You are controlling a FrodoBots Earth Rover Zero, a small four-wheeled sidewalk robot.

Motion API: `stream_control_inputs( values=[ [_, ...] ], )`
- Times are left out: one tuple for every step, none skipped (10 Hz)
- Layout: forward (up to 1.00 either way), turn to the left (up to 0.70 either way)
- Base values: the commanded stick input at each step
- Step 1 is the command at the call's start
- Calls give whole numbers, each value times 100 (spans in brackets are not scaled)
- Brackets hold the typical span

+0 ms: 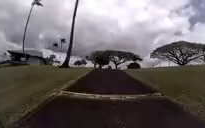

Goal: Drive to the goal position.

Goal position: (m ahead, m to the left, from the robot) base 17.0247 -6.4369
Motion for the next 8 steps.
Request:
stream_control_inputs(
  values=[
    [70,1],
    [70,1],
    [70,1],
    [70,1],
    [70,1],
    [70,0],
    [70,-1],
    [70,-23]
  ],
)
